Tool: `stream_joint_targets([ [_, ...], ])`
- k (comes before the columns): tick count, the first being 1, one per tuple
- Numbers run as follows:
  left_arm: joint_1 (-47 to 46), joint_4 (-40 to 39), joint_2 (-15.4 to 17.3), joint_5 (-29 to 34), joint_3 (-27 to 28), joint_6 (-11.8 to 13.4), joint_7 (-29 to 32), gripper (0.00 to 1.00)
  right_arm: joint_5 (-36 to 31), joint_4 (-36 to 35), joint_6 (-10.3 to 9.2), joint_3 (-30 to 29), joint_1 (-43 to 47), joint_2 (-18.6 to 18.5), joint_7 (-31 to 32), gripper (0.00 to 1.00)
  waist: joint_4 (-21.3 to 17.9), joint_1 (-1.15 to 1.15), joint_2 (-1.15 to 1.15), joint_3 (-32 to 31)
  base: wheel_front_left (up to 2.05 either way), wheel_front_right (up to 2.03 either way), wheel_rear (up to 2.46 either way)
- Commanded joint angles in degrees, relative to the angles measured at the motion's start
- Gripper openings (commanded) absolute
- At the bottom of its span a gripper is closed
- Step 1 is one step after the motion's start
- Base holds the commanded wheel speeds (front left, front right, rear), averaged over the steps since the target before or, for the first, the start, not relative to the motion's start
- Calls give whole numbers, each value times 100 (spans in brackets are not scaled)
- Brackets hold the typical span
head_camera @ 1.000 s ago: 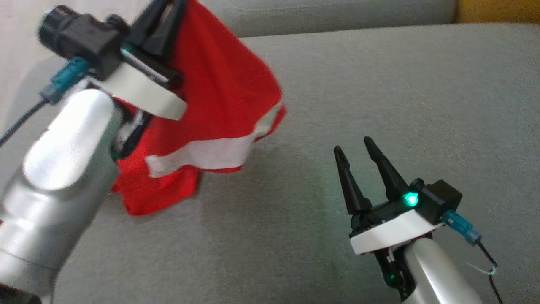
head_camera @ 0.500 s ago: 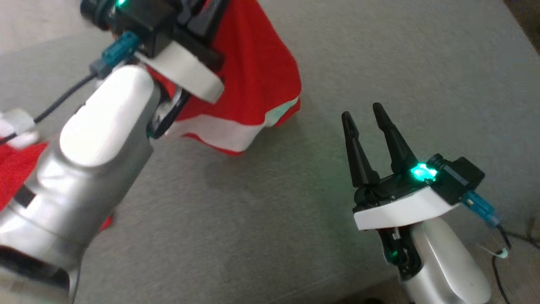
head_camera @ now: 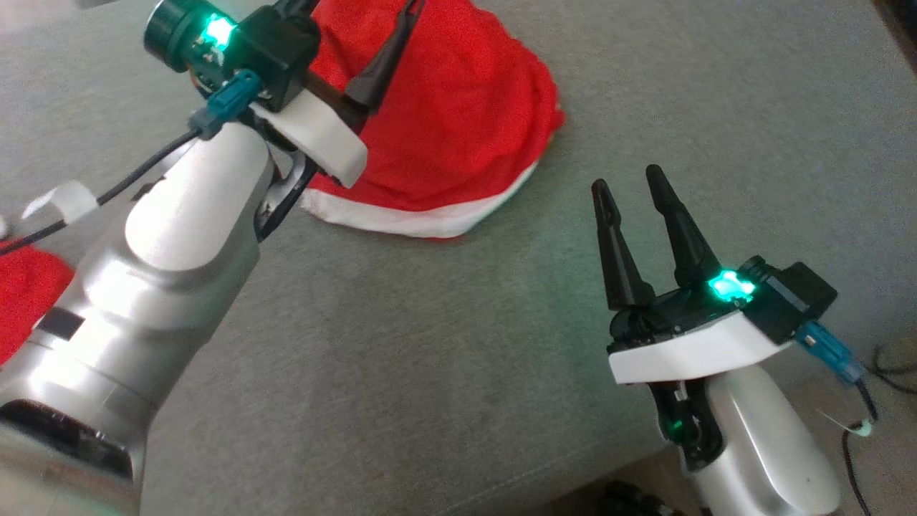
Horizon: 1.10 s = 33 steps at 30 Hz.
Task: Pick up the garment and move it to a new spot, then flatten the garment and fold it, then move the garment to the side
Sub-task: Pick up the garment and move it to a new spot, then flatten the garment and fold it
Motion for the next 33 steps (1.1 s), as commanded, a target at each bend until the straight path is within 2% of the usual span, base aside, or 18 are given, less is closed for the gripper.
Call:
stream_joint_targets([
  [1, -159, -91, 141, -68, 211, -7, -97, 100, -83, -138, -4, 77, -129, -4, -61, 100, 294, -1, 0, -154, 0, 0, 0],
  [5, -15, -55, 202, -56, 274, 87, -252, 100, -209, -48, -4, -25, -86, -4, -61, 100, 702, -1, 0, -377, 0, 0, 0],
  [10, 352, -179, 406, -111, 494, 355, -345, 100, -345, 79, -4, -169, 22, -4, -61, 100, 1249, -1, 0, -684, 0, 0, 0],
  [15, 1129, -570, 744, -148, 687, 694, -377, 100, -450, 219, -4, -234, 183, -4, -61, 100, 1680, -1, 0, -969, 0, 0, 0],
  [18, 1829, -950, 884, -227, 879, 1014, -383, 100, -473, 286, -4, -294, 306, -4, -61, 100, 1898, -1, 0, -1133, 0, 0, 0],
  [24, 3402, -1918, 1009, -268, 1396, 1628, -386, 100, -529, 403, -4, -332, 510, -4, -61, 100, 2160, -1, 0, -1333, 0, 0, 0],
  [25, 3402, -1918, 1009, -268, 1396, 1628, -386, 100, -529, 403, -4, -332, 510, -4, -61, 100, 2160, -1, 0, -1333, 0, 0, 0],
  [29, 4175, -2405, 982, -81, 1737, 1916, -386, 100, -573, 434, -4, -325, 558, -4, -61, 100, 2230, -1, 0, -1372, 0, 0, 0],
  [33, 4594, -2845, 799, 127, 2087, 1963, -387, 100, -626, 433, -4, -366, 567, -4, -61, 100, 2301, -1, 0, -1352, 0, 0, 0],
])
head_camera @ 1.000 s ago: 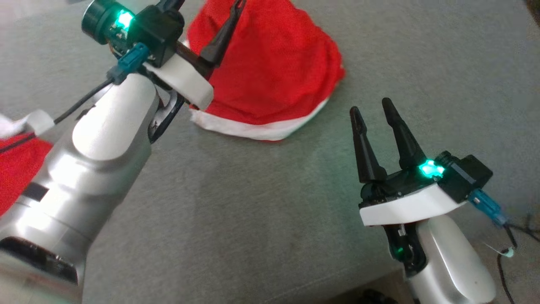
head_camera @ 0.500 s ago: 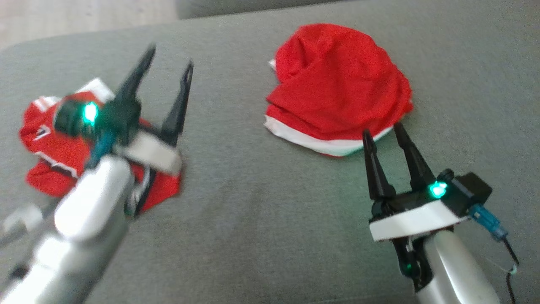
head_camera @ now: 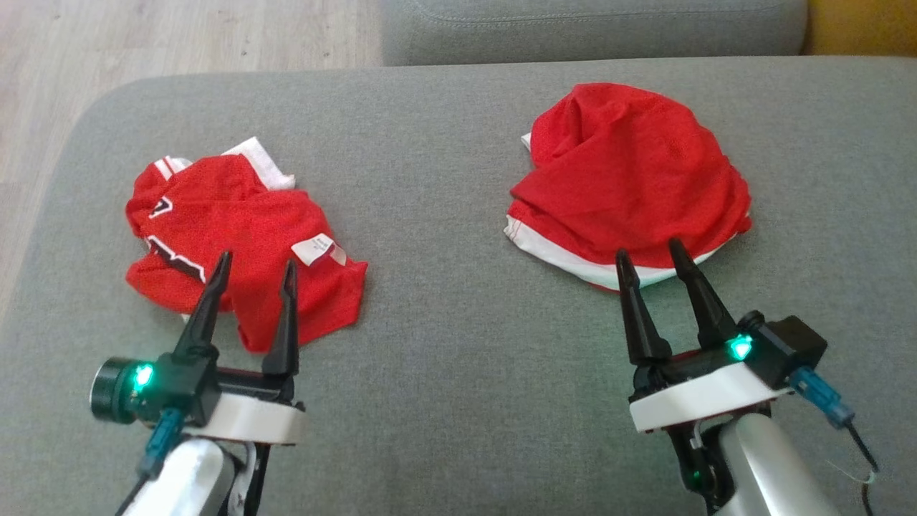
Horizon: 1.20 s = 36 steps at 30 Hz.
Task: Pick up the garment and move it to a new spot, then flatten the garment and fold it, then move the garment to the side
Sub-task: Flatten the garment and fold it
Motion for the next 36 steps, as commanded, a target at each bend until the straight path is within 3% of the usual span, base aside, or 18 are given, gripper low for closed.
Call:
stream_joint_targets([
  [1, -221, -211, 84, 63, 302, 18, -54, 100, -81, -160, -4, 98, -62, -7, -61, 100, 20, 1, 0, 11, 0, 0, 0],
  [8, -86, -211, -239, 329, 470, -176, -54, 100, -356, -44, -4, 40, -165, -7, -61, 100, 212, 1, 0, 145, 0, 0, 0],
  [19, -267, 167, -694, 646, 477, -643, -54, 100, -1261, 1433, -4, 269, -1313, -7, 352, 100, 898, 1, 0, 537, 0, 0, 0],
  [27, -444, 324, -964, 814, 585, -882, -54, 100, -1700, 2666, -4, -262, -2142, -7, 1006, 100, 1404, 1, 0, 832, 0, 0, 0],
  [34, -468, 412, -1207, 957, 754, -1029, -54, 100, -1886, 3415, -4, -572, -2473, -7, 1215, 100, 1573, 1, 0, 913, 0, 0, 0],
  [35, -459, 423, -1234, 978, 779, -1048, -54, 100, -1861, 3506, -4, -592, -2490, -7, 1248, 95, 1578, 1, 0, 910, 0, 0, 0],
  [36, -451, 434, -1258, 999, 807, -1065, -54, 100, -1808, 3582, -4, -587, -2505, -7, 1262, 39, 1574, 1, 0, 904, 0, 0, 0],
])
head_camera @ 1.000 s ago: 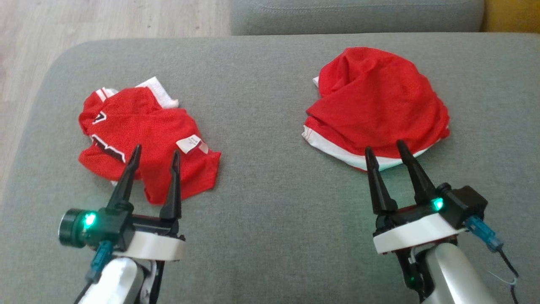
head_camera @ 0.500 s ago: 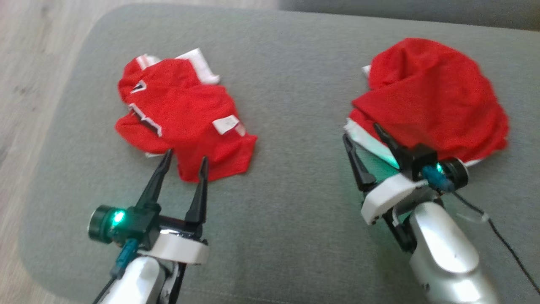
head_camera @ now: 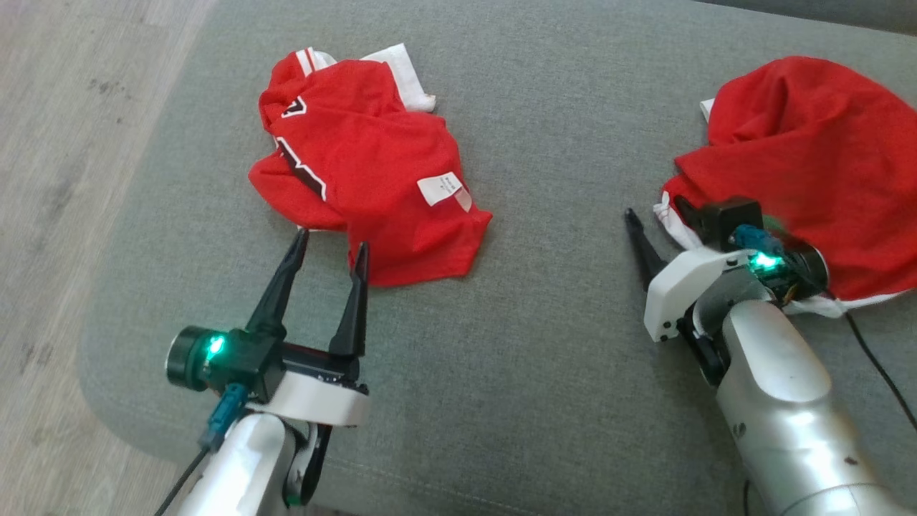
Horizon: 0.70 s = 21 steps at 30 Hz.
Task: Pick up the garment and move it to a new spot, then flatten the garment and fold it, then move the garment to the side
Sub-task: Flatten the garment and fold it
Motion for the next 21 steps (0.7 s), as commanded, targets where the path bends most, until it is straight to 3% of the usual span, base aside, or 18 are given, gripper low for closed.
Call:
stream_joint_targets([
  [1, -206, -116, 48, 52, 259, -2, -54, 100, 39, 41, -4, 95, -14, 27, 90, 39, -7, -1, 0, -8, 0, 0, 0],
  [2, -198, -101, 29, 70, 291, -18, -54, 100, 133, 97, -4, 141, -23, 27, 74, 0, -21, -1, 0, -24, 0, 0, 0],
  [16, 82, -73, -121, 326, 646, -187, -54, 100, 1681, -339, -4, 1337, -589, 27, -881, 0, -501, -1, 0, -788, 0, 0, 0],
  [21, 299, -76, -209, 389, 715, -229, -54, 100, 2839, -849, -4, 1657, -1543, 27, -1005, 0, -525, -1, 0, -1084, 0, 0, 0],
])
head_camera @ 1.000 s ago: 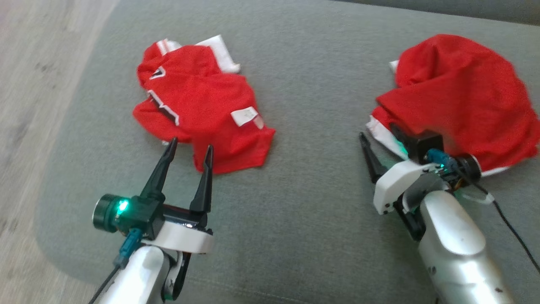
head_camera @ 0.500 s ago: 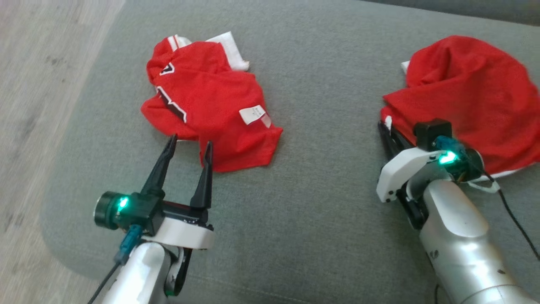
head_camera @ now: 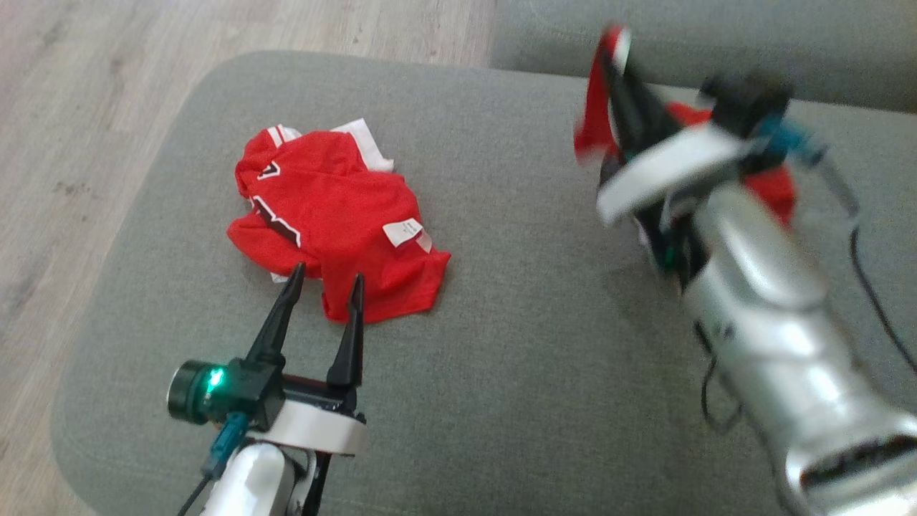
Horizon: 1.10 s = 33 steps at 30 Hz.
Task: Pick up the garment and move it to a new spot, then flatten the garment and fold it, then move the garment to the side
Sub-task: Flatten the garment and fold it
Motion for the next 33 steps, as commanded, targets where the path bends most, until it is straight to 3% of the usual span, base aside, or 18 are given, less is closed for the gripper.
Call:
stream_joint_targets([
  [1, -99, -190, 45, 43, 287, -28, -54, 100, 130, -231, -4, -33, -454, 84, -111, 0, -16, 1, 0, -86, 0, 0, 0],
  [4, 28, -232, 52, 44, 381, -31, -55, 100, 343, -219, -4, -515, -1013, 84, -229, 0, -46, 1, 0, -138, 0, 0, 0],
  [9, 209, -330, 107, 57, 571, -4, -55, 100, -60, 15, -4, -1740, -1225, 84, -289, 0, -239, 1, 0, -179, 0, 0, 0],
  [16, 282, -441, 119, 131, 678, -40, -55, 100, -837, 192, -4, -3348, 170, -163, -171, 0, -737, 1, 0, -137, 0, 0, 0],
  [20, 226, -463, 112, 186, 692, -75, -55, 100, -1484, 233, -4, -4385, 1053, -124, 142, 0, -1085, 1, 0, -45, 0, 0, 0],
  [21, 204, -463, 103, 201, 677, -93, -55, 100, -1711, 245, -4, -4642, 1214, -96, 246, 46, -1154, 1, 0, -21, 0, 0, 0],
  [22, 181, -464, 96, 216, 666, -107, -55, 100, -1899, 234, -4, -4906, 1319, -55, 322, 100, -1226, 1, 0, 2, 0, 0, 0],
  [28, 42, -428, 69, 290, 617, -166, -55, 100, -2678, -71, -4, -5483, 1417, 74, 323, 100, -1434, 1, 0, 84, 0, 0, 0],
  [33, -3, -383, 43, 313, 614, -210, -55, 100, -1975, -27, -4, -4400, 1341, 82, -82, 100, -1477, 1, 0, 79, 0, 0, 0],
])
